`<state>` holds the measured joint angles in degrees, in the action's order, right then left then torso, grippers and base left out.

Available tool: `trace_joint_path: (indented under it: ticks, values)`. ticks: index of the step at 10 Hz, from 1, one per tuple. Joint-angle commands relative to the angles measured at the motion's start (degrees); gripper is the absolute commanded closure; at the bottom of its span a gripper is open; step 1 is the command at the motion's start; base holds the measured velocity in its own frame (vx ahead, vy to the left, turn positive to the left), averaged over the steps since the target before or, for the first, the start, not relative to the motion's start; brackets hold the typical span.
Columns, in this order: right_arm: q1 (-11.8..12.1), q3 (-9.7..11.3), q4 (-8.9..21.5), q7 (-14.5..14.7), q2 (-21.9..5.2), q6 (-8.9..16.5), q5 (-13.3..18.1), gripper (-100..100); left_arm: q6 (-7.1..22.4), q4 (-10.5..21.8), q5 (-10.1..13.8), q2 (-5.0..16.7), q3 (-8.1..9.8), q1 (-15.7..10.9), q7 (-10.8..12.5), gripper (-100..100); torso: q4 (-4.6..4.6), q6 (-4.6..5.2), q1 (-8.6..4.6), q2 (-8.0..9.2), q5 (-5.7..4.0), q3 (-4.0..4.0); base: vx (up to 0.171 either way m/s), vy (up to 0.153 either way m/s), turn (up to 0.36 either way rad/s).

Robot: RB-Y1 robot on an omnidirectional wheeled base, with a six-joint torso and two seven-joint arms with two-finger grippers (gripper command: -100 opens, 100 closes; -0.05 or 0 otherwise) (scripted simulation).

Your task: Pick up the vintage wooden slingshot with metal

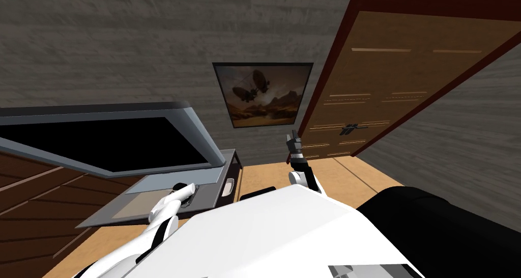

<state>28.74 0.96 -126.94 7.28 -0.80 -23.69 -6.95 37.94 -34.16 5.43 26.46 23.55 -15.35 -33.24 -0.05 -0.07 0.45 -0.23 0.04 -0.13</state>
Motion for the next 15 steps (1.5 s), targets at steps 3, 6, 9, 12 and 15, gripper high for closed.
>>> trace_joint_path:
  ticks: [3, 6, 9, 12, 15]
  values:
    - [0.00, 0.00, 0.00, 0.00, 0.00, 0.00, 0.00, 0, 3.21, 3.68, -0.56, 2.01, -0.07, -1.83, -1.11, -100, 0.00, 0.02, -0.06, 0.00, 0.00, 0.00, 0.069, 0.081, -0.016]
    - [-0.01, 0.01, 0.00, 0.00, 0.01, 0.00, 0.00, 0, 5.47, 7.26, -0.73, 4.33, 0.01, -3.48, -2.30, -100, 0.03, 0.02, -0.29, 0.17, -0.05, 0.09, 0.042, 0.042, -0.007]
    - [0.00, 0.00, 0.00, 0.00, 0.00, 0.00, 0.00, 0, 7.25, 10.16, -0.84, 6.52, 0.18, -4.99, -3.28, -100, 0.01, 0.01, -0.13, 0.07, 0.00, 0.03, 0.058, 0.081, -0.009]
    - [-0.01, 0.01, 0.00, 0.00, 0.01, 0.00, 0.00, 0, 6.76, 10.67, -0.84, 6.58, 0.16, -5.21, -3.34, -100, 0.04, 0.01, -0.29, 0.23, -0.03, 0.12, 0.014, 0.032, -0.002]
    - [-0.02, 0.01, 0.00, 0.00, 0.01, 0.00, 0.00, 0, 5.71, 9.46, -0.72, 6.47, -0.02, -4.40, -1.74, -100, 0.07, 0.06, -0.29, 0.35, -0.03, 0.19, -0.013, 0.032, -0.109]
